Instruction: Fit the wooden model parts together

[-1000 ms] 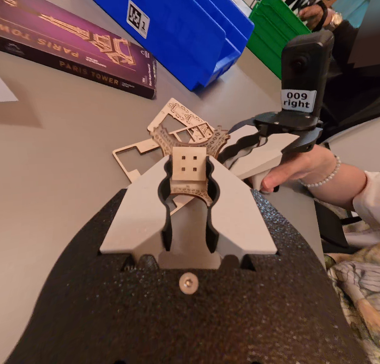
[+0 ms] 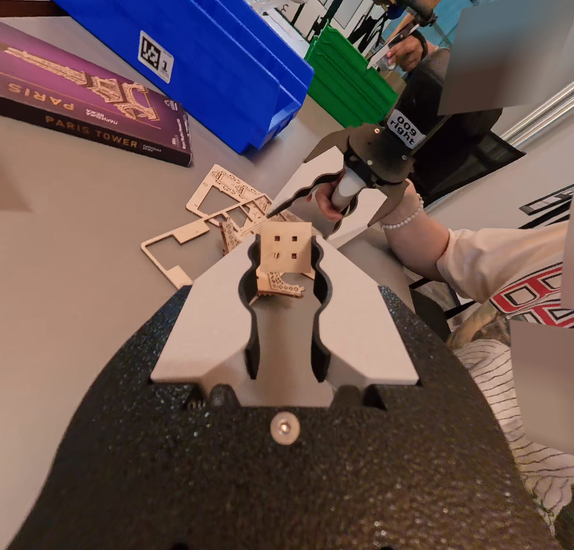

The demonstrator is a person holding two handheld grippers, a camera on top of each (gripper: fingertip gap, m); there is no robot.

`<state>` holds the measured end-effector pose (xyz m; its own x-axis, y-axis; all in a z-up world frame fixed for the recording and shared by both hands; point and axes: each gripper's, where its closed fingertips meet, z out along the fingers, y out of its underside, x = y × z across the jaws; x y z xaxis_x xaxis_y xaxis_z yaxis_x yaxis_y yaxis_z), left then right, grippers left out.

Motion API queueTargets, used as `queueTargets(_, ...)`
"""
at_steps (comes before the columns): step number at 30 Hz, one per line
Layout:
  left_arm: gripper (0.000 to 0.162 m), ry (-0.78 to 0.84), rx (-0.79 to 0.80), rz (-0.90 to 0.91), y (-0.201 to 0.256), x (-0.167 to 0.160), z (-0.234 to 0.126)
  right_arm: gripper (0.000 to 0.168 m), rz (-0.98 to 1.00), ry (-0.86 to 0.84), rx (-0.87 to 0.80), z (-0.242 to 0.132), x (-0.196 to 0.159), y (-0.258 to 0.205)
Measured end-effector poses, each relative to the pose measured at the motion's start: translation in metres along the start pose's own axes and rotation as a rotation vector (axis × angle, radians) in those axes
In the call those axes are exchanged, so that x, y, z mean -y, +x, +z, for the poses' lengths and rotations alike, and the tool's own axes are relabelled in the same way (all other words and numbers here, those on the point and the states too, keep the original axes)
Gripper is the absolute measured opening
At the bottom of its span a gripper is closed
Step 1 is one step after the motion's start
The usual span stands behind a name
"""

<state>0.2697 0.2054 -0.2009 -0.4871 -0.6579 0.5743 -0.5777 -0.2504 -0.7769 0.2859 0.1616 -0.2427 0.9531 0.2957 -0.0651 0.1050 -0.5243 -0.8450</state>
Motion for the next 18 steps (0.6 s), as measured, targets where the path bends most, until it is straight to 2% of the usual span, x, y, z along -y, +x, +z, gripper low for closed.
queueTargets(6, 0.029, 0.026, 0.001, -0.099, -0.001, -0.016, -0.015, 0.038, -0.014, -0.008, -0.033, 0.009, -0.008, 0.001)
queueTargets(10, 0.03, 0.076, -0.064, -0.196, 0.005, -0.026, -0.022, 0.04, 0.023, 0.003, -0.083, 0.009, -0.011, 0.01)
queueTargets(13, 0.029, 0.157, -0.144, -0.31, 0.011, -0.025, -0.029, 0.044, 0.092, -0.01, -0.059, 0.01, -0.016, 0.011)
queueTargets(18, 0.029, 0.29, -0.264, -0.448, 0.019, -0.018, -0.043, 0.044, 0.098, 0.087, -0.071, 0.001, 0.002, 0.012)
